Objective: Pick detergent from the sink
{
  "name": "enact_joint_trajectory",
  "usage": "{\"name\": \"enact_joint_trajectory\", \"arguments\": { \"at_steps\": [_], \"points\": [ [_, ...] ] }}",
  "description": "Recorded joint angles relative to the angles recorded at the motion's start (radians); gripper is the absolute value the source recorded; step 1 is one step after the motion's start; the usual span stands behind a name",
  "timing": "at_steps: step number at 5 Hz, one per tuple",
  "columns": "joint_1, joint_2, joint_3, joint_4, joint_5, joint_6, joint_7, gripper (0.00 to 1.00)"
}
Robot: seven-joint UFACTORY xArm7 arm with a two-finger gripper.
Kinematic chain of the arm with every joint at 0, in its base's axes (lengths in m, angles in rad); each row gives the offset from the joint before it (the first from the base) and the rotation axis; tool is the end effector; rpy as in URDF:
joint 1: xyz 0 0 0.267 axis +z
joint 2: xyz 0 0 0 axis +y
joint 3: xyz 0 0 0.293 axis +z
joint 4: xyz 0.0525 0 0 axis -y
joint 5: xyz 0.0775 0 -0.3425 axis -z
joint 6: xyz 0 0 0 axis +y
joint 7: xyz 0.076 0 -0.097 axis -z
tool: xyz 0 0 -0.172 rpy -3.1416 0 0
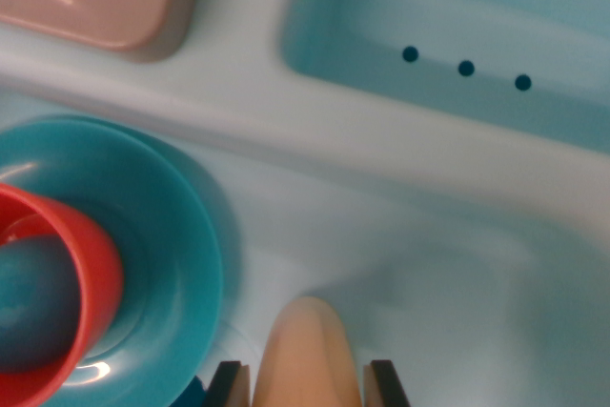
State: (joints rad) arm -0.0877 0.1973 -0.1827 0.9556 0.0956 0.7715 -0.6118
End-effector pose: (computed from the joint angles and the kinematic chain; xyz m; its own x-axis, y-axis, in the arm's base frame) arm 0.4590 -0.1192 0.0803 0.9622 0.2722 0.0094 0.2724 -0.9617 -0.0305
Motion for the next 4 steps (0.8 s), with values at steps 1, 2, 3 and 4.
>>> {"name": "enact_joint_trajectory", "arguments": {
  "at_steps": [1,2,3,4],
  "points": [
    [0.0001,-0.001,0.0,0.006,-0.0005,0.007,0.0,1.0],
    [0.0001,-0.001,0.0,0.006,-0.0005,0.007,0.0,1.0],
    [0.0004,-0.004,-0.001,0.016,-0.0014,0.02,0.001,1.0],
    [0.0004,-0.004,-0.001,0.016,-0.0014,0.02,0.001,1.0]
  ]
}}
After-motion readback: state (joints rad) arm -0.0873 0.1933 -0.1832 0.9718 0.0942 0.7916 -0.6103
